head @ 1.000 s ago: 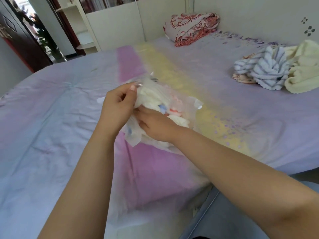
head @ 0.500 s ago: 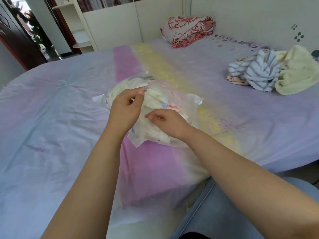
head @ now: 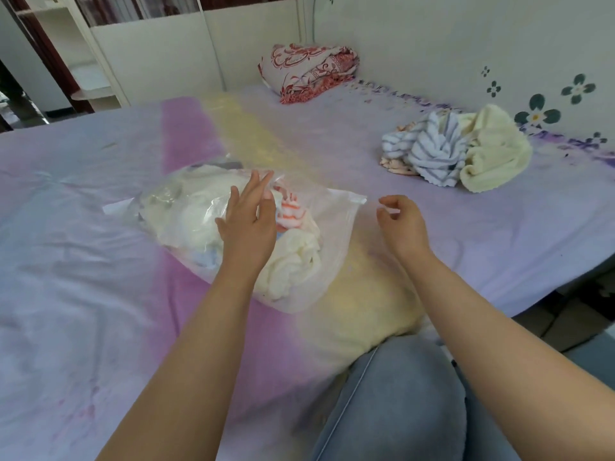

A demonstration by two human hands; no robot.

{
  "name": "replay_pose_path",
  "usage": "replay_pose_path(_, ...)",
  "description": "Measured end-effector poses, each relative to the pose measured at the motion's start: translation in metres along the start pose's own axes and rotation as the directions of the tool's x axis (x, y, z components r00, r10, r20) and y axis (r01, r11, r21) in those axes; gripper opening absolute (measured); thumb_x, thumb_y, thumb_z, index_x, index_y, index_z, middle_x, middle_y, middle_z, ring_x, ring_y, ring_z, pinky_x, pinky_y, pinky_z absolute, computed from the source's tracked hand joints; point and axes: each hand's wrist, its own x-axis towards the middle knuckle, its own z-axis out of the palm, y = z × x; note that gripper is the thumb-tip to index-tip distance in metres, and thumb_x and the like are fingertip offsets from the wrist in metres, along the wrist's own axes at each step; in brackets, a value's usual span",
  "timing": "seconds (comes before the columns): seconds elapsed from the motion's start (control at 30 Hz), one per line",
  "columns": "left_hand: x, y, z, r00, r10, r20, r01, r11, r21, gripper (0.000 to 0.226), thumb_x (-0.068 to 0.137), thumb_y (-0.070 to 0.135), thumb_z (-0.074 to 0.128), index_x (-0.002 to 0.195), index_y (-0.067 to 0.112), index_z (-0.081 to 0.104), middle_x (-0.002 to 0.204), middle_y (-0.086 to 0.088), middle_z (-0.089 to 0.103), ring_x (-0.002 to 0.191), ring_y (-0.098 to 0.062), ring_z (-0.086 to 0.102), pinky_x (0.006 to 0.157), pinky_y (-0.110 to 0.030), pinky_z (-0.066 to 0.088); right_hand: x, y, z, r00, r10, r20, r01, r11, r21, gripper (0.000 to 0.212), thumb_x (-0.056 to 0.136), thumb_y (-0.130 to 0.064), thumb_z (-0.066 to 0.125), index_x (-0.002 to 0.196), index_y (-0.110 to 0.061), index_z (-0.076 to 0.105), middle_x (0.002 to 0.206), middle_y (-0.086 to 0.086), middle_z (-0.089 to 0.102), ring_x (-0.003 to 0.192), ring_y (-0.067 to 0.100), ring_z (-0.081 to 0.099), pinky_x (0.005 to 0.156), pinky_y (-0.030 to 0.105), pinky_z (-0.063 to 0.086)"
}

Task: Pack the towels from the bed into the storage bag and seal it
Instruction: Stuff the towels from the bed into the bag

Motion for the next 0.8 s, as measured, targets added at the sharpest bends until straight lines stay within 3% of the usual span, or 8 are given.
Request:
replay_pose_path(0.1, 0.017, 0.007, 0.024, 0.998, 0.014, 0.058, -0.006, 0.990, -0.139, 0.037, 0.107, 0.027, 0.035, 0.139, 0.038, 0.050, 0.158, 0.013, 0.035, 0.152, -0.015, 0.016, 0.122, -0.054, 0.009, 0.052, 0.025, -0.013, 0.980, 0.158, 0.121, -0.144, 0.983, -0.116, 0.041, 0.087, -0.022, 0.063, 0.127, -0.022, 0.054, 0.156, 0.009, 0.005, 0.134, 0.020, 0.039, 0.091, 0.025, 0.040)
replay_pose_path(0.2, 0.036, 0.015, 0.049, 0.997, 0.017, 0.075, -0.001, 0.978, -0.211, 0.036, 0.107, 0.025, 0.036, 0.137, 0.035, 0.053, 0.158, 0.010, 0.037, 0.151, -0.015, 0.021, 0.122, -0.050, 0.013, 0.093, 0.040, -0.016, 0.978, 0.186, 0.096, -0.176, 0.979, -0.102, 0.044, 0.084, -0.021, 0.068, 0.126, -0.021, 0.055, 0.157, 0.006, -0.016, 0.126, 0.012, 0.045, 0.088, 0.022, 0.041)
replay_pose_path(0.3, 0.053, 0.016, 0.067, 0.998, -0.002, 0.066, 0.018, 0.972, -0.235, 0.036, 0.107, 0.025, 0.037, 0.136, 0.036, 0.054, 0.156, 0.010, 0.039, 0.151, -0.014, 0.022, 0.122, -0.042, 0.020, 0.133, 0.049, -0.018, 0.993, 0.115, 0.038, -0.111, 0.989, -0.095, 0.062, 0.083, -0.015, 0.069, 0.137, -0.013, 0.039, 0.159, 0.007, 0.009, 0.117, 0.008, 0.048, 0.100, 0.023, 0.040)
replay_pose_path(0.43, 0.059, 0.009, 0.078, 0.999, 0.010, 0.048, 0.003, 0.964, -0.267, 0.034, 0.107, 0.026, 0.037, 0.130, 0.043, 0.054, 0.134, 0.019, 0.054, 0.145, -0.011, 0.034, 0.115, -0.028, 0.030, 0.181, 0.061, -0.024, 0.991, 0.111, 0.070, -0.108, 0.993, -0.038, 0.090, 0.083, 0.003, 0.061, 0.145, 0.004, -0.004, 0.130, 0.030, 0.052, 0.124, 0.034, 0.050, 0.110, 0.039, 0.034)
replay_pose_path(0.53, 0.058, 0.006, 0.079, 0.999, 0.022, 0.041, -0.010, 0.960, -0.278, 0.034, 0.106, 0.028, 0.036, 0.123, 0.051, 0.054, 0.130, 0.022, 0.054, 0.125, 0.016, 0.044, 0.102, -0.010, 0.033, 0.185, 0.069, -0.024, 0.991, 0.083, 0.103, -0.043, 0.940, -0.338, 0.060, 0.088, 0.000, 0.053, 0.143, -0.001, 0.029, 0.141, 0.021, 0.045, 0.130, 0.032, 0.044, 0.105, 0.032, 0.033)
replay_pose_path(0.6, 0.055, 0.006, 0.077, 0.999, 0.014, 0.032, -0.004, 0.955, -0.298, 0.033, 0.105, 0.029, 0.036, 0.118, 0.055, 0.053, 0.127, 0.027, 0.055, 0.113, 0.027, 0.044, 0.093, 0.001, 0.033, 0.168, 0.069, -0.017, 0.998, -0.023, 0.050, 0.044, 0.881, -0.470, 0.026, 0.089, -0.003, 0.049, 0.111, 0.005, 0.060, 0.119, 0.027, 0.059, 0.114, 0.036, 0.055, 0.090, 0.036, 0.039)
replay_pose_path(0.67, 0.052, 0.006, 0.075, 1.000, 0.015, 0.005, -0.013, 0.946, -0.324, 0.032, 0.103, 0.032, 0.036, 0.122, 0.048, 0.056, 0.124, 0.030, 0.057, 0.113, 0.026, 0.046, 0.091, 0.004, 0.033, 0.136, 0.056, -0.009, 0.995, -0.096, -0.009, 0.083, 0.902, -0.423, 0.011, 0.086, -0.010, 0.052, 0.081, -0.006, 0.062, 0.096, 0.024, 0.064, 0.094, 0.036, 0.061, 0.070, 0.036, 0.040)
replay_pose_path(0.8, 0.042, 0.003, 0.071, 1.000, 0.015, -0.017, -0.019, 0.941, -0.338, 0.041, 0.098, 0.038, 0.036, 0.131, 0.037, 0.059, 0.130, 0.023, 0.059, 0.124, 0.010, 0.049, 0.094, 0.002, 0.034, 0.064, 0.013, -0.001, 0.992, -0.108, 0.072, 0.123, 0.957, -0.262, 0.029, 0.082, -0.021, 0.060, 0.108, -0.017, 0.048, 0.100, 0.009, 0.062, 0.090, 0.031, 0.060, 0.071, 0.037, 0.044)
